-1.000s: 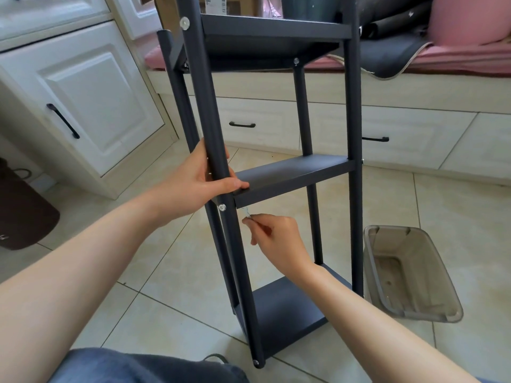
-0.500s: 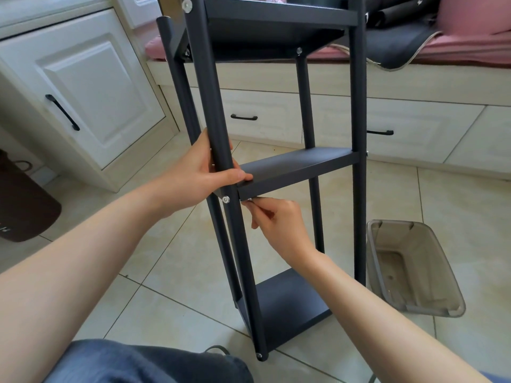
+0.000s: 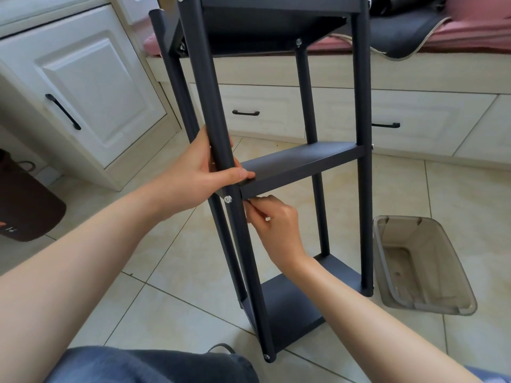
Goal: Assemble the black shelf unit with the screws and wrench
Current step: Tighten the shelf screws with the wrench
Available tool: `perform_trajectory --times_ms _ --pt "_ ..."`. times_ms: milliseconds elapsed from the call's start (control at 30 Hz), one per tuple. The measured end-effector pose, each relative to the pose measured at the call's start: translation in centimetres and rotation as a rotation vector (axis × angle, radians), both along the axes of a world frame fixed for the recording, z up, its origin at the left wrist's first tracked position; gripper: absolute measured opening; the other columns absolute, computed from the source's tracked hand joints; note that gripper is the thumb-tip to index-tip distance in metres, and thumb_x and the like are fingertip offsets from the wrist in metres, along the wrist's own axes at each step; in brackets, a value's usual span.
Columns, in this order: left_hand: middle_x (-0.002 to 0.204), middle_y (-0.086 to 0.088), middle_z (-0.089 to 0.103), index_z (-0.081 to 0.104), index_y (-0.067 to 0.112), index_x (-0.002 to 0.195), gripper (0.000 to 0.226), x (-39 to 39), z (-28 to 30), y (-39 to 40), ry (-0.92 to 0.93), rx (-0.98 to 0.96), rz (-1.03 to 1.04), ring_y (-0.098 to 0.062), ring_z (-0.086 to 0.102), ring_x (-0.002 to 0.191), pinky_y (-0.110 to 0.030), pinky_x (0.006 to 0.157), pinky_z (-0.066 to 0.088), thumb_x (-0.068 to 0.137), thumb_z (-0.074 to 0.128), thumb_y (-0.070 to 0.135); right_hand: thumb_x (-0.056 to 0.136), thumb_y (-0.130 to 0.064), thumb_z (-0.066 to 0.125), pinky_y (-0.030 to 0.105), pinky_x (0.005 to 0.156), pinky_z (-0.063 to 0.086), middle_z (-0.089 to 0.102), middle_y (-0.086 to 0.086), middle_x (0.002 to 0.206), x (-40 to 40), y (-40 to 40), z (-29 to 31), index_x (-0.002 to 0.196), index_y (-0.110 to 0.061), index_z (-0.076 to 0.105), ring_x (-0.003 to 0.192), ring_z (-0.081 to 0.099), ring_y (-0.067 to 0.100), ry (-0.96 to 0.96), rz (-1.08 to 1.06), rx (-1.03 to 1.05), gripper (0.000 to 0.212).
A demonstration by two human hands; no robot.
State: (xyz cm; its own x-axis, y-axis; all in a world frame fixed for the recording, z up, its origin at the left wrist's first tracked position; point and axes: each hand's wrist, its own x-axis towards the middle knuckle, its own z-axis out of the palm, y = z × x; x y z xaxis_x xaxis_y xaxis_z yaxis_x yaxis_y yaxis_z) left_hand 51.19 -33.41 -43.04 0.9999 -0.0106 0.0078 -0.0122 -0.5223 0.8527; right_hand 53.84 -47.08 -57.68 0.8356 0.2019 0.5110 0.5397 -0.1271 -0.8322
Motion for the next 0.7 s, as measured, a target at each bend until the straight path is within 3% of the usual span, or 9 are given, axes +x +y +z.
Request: perform_trajectory --times_ms 200,400,600,700 --pt "0.104 -0.012 0.074 0.041 0.02 0.111 0.042 0.0 0.1 -0.2 -0.008 0.007 0.027 -0.015 0.07 0.1 -0.015 0.081 0.051 0.087 0.075 0.021 0.091 -0.005 0.065 0.029 0.057 0.043 0.059 0.006 0.063 0.2 0.9 -0.5 0.074 -0.002 0.067 0.061 0.047 0.017 -0.041 -0.052 0.047 0.017" --pt "0.103 -0.011 0.074 0.04 0.022 0.109 0.039 -0.1 0.2 -0.1 -0.015 0.016 0.026 -0.013 0.071 0.1 -0.017 0.083 0.052 0.088 0.074 0.02 0.091 -0.005 0.064 0.037 0.06 0.048 0.065 0.013 0.071 0.4 2.0 -1.0 0.082 0.002 0.071 0.063 0.056 0.028 0.0 -0.016 0.069 0.014" --pt "0.104 -0.013 0.073 0.04 0.02 0.111 0.039 -0.1 0.2 0.0 -0.015 0.021 0.029 -0.012 0.071 0.1 -0.017 0.084 0.052 0.089 0.073 0.02 0.085 0.003 0.066 0.006 0.063 0.038 0.066 0.009 0.076 0.2 2.9 -0.9 0.084 0.002 0.072 0.068 0.047 0.007 0.006 -0.022 0.107 0.007" --pt "0.102 -0.011 0.074 0.04 0.021 0.112 0.041 -0.1 0.2 0.1 -0.008 0.022 0.027 -0.013 0.071 0.102 -0.021 0.086 0.054 0.088 0.073 0.021 0.084 0.005 0.067 0.002 0.065 0.036 0.065 0.008 0.075 0.3 3.1 -0.8 0.084 0.002 0.073 0.07 0.047 0.004 -0.019 -0.044 0.104 0.007"
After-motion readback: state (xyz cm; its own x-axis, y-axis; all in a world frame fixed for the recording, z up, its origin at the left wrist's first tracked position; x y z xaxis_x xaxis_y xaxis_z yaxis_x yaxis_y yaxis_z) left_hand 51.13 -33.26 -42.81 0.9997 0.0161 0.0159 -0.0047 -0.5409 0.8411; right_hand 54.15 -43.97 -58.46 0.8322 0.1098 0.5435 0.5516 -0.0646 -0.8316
